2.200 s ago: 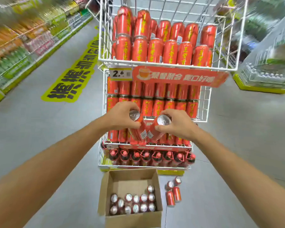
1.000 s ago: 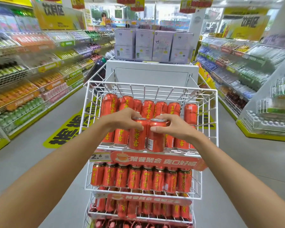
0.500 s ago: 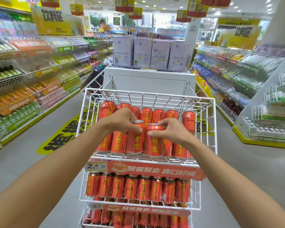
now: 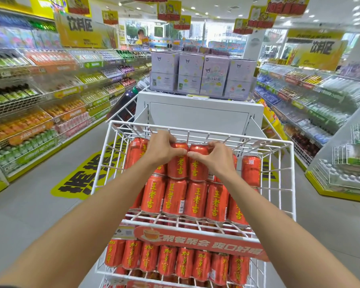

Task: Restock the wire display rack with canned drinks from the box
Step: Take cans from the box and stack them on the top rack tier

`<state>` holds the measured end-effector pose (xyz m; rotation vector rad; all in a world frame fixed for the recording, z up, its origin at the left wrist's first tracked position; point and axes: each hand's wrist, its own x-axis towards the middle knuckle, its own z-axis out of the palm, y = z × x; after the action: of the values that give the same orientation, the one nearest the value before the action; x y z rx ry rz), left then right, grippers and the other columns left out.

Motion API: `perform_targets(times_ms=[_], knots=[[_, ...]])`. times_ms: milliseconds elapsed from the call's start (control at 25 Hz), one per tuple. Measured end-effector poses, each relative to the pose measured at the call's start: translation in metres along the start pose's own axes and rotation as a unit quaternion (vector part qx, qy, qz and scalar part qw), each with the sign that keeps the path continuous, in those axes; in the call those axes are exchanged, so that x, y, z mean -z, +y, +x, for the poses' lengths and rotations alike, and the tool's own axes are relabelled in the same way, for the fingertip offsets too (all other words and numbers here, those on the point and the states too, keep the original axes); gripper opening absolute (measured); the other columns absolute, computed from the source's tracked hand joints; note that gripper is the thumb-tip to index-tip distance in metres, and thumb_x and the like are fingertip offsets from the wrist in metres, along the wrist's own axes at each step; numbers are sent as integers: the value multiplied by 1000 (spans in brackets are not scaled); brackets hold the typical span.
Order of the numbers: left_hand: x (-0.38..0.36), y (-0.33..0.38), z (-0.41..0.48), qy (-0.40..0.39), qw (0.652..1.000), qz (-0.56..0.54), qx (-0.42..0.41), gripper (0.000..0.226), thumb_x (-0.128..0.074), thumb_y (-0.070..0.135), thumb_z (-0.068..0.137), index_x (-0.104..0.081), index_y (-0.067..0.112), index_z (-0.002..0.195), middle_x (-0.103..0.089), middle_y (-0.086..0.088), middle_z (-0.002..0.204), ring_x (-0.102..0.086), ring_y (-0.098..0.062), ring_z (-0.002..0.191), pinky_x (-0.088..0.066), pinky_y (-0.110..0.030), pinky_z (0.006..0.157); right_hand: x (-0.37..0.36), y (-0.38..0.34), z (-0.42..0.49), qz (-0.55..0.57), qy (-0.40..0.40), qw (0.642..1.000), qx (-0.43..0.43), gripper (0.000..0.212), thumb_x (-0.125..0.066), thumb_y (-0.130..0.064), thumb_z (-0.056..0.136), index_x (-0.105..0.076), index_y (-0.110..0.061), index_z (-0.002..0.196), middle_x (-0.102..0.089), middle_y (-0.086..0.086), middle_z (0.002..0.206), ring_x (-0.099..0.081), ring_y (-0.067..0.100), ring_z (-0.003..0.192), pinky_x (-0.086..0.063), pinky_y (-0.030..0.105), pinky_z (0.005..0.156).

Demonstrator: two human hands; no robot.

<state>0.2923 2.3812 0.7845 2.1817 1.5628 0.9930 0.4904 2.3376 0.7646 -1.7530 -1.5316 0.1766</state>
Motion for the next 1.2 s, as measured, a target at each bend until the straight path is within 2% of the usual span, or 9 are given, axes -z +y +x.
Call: perform_targets(times_ms=[160,240,360,520,640,800,920,1080,1200], knots=[[-13,4,8,5,1000,21,15,49,-81,54,70,-65,8,74,-61,-9,68,-60,-25,73,-45,-38,65,-2,6,9,5,-24,1000,-15,67,-76,-81,63,-61,-17,76,-66,-2,72,-64,23,75,-47,38,64],[-23,5,7,16,999,40,29,41,-77,58,72,-63,21,81,-70,-5,85,-66,-29,92,-45,-36,69,-5,13,12,11,-34,999,-36,70,-75,-82,64,-67,-15,83,-70,0,77,-67,23,79,-54,38,69],[-34,6,6,35,997,56,36,43,-72,58,76,-51,21,73,-67,-5,81,-65,-34,92,-39,-36,65,-9,20,16,13,-44,998,-42,72,-73,-82,65,-70,-14,88,-73,2,79,-69,22,80,-58,39,74],[-42,10,5,47,995,74,38,42,-72,55,80,-49,19,73,-68,-12,84,-65,-38,91,-37,-36,64,-8,23,13,11,-37,998,-47,72,-72,-83,67,-71,-14,86,-70,1,74,-63,18,74,-46,34,63],[-47,15,6,40,992,110,39,39,-71,52,85,-54,16,83,-70,-16,95,-64,-41,101,-38,-37,69,-9,25,13,5,-43,997,-61,72,-70,-85,67,-68,-14,80,-67,2,73,-64,22,75,-41,32,62],[-49,24,3,34,984,169,33,38,-68,46,92,-61,10,101,-68,-19,110,-61,-42,111,-44,-40,80,-9,24,17,-31,-57,996,-66,82,-60,-94,62,-65,-14,78,-68,4,75,-66,26,77,-50,35,63],[-47,28,1,25,984,175,34,36,-68,44,92,-61,9,99,-68,-19,109,-61,-41,110,-43,-40,78,-7,24,17,-47,-66,995,-56,80,-62,-88,69,-66,-9,81,-68,7,76,-65,28,78,-55,38,68],[-35,24,2,9,994,105,36,38,-68,46,85,-49,15,74,-67,-19,87,-64,-42,95,-41,-39,68,2,19,19,-49,-105,992,-54,70,-60,-80,81,-58,-11,74,-68,11,81,-65,31,82,-49,37,68],[-15,24,-16,3,994,111,11,38,-65,46,87,-48,17,68,-58,-7,72,-61,-34,82,-37,-37,64,15,15,10,-98,-118,988,-8,67,-51,-75,90,-61,-9,89,-67,20,106,-63,38,105,-47,40,76]])
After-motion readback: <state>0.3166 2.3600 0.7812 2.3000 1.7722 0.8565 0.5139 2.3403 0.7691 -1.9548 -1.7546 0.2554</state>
